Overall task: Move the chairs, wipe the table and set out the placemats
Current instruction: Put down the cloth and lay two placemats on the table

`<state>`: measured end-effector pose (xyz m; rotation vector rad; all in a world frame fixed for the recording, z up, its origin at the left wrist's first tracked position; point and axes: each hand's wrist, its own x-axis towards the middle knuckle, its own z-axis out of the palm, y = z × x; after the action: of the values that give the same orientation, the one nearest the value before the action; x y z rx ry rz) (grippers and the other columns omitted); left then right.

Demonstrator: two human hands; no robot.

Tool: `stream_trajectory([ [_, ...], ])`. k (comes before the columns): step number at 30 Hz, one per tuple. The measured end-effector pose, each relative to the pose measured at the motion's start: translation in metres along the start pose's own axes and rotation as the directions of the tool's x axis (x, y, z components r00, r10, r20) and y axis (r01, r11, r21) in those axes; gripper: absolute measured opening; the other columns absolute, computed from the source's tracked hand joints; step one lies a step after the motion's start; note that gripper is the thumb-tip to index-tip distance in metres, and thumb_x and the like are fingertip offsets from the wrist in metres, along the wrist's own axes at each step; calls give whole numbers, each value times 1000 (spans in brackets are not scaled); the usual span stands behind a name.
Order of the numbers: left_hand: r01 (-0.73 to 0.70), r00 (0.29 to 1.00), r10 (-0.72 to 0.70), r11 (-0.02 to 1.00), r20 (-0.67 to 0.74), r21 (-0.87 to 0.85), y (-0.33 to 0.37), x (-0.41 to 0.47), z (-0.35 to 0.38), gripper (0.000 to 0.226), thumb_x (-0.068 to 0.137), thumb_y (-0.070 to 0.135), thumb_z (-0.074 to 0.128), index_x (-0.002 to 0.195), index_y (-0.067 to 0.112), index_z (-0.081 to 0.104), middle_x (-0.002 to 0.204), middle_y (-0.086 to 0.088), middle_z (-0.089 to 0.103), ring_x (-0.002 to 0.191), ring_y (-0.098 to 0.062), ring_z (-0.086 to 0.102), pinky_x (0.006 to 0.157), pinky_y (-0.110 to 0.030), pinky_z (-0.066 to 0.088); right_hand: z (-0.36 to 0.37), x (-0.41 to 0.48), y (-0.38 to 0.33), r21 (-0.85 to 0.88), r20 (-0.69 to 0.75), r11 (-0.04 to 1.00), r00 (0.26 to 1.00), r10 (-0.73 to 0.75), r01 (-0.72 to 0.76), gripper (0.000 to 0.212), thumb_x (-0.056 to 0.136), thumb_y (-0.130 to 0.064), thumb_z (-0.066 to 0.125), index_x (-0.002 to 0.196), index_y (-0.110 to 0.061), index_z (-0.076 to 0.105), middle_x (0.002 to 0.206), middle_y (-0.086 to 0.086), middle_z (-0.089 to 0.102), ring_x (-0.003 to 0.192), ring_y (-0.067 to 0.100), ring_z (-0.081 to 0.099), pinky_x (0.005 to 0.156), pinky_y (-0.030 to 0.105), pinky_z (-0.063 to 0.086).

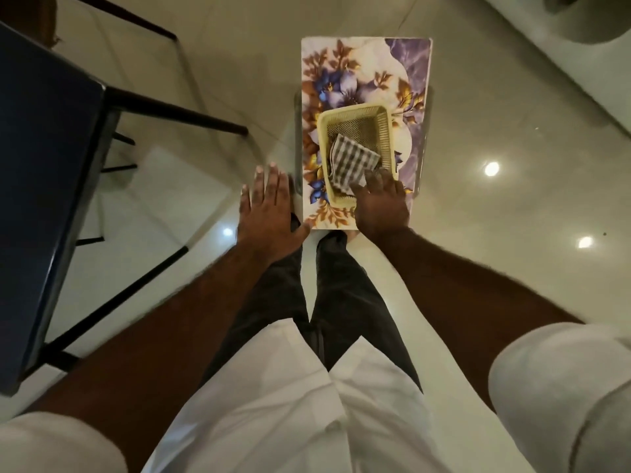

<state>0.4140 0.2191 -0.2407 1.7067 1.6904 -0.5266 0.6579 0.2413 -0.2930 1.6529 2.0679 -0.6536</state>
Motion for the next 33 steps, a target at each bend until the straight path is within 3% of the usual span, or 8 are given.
stream_trajectory([
  [9, -3, 999, 7, 995, 44, -100, 46, 40, 13, 116, 99, 74, 58, 174, 12, -4, 183, -13, -6, 169, -36, -3, 136, -57, 6, -22, -3, 27, 213, -249, 975, 962, 111, -57, 43, 98, -29, 61, 136, -12, 72, 141, 18, 69, 129, 45, 63, 106, 61, 56],
  [13, 152, 987, -130, 942, 94, -298, 59, 70, 16, 108, 87, 77, 63, 168, 21, 20, 163, -10, 50, 149, -38, 50, 123, -60, 42, -19, -6, 42, 365, -181, 902, 932, 313, -232, 41, 102, -30, 65, 140, -14, 70, 140, 13, 70, 127, 39, 64, 103, 55, 57],
  [15, 178, 983, -148, 901, 106, -396, 61, 84, 24, 107, 81, 80, 58, 164, 28, 16, 154, -7, 61, 139, -37, 61, 116, -60, 50, -12, -8, 52, 410, -106, 857, 917, 384, -312, 41, 104, -31, 65, 142, -16, 69, 143, 10, 69, 131, 35, 63, 108, 53, 55],
  [21, 265, 964, -214, 826, 157, -498, 60, 121, 56, 102, 73, 75, 54, 155, 37, 7, 147, -8, 65, 132, -41, 66, 111, -63, 52, 11, -27, 71, 495, -62, 793, 896, 439, -354, 40, 106, -30, 65, 143, -15, 68, 141, 12, 68, 129, 36, 64, 108, 50, 54],
  [26, 275, 960, -191, 769, 203, -577, 84, 102, 25, 104, 94, 53, 65, 166, 25, -4, 149, -16, 60, 136, -38, 61, 117, -56, 50, 18, -34, 67, 509, -5, 776, 901, 434, -371, 40, 108, -31, 63, 144, -15, 67, 141, 13, 69, 129, 36, 65, 109, 49, 54],
  [28, 272, 962, -201, 752, 184, -600, 82, 103, 25, 107, 92, 69, 63, 168, 28, 0, 152, -15, 57, 138, -40, 59, 118, -55, 49, 23, -37, 66, 521, 26, 758, 895, 446, -393, 42, 109, -32, 63, 148, -16, 65, 145, 12, 67, 133, 35, 63, 112, 49, 52],
  [30, 279, 960, -222, 750, 170, -599, 75, 107, 30, 127, 68, 102, 50, 166, 43, -5, 157, -11, 56, 139, -41, 59, 118, -59, 48, 28, -39, 67, 538, 65, 726, 880, 470, -428, 44, 109, -31, 63, 151, -17, 62, 148, 11, 64, 136, 34, 61, 114, 47, 50],
  [33, 232, 973, -165, 734, 164, -638, 76, 91, 8, 125, 72, 81, 63, 172, 37, 0, 164, -6, 52, 146, -37, 55, 123, -59, 44, 33, -42, 71, 569, 104, 675, 856, 507, -469, 44, 108, -29, 63, 150, -17, 61, 148, 12, 64, 135, 34, 61, 114, 46, 49],
])
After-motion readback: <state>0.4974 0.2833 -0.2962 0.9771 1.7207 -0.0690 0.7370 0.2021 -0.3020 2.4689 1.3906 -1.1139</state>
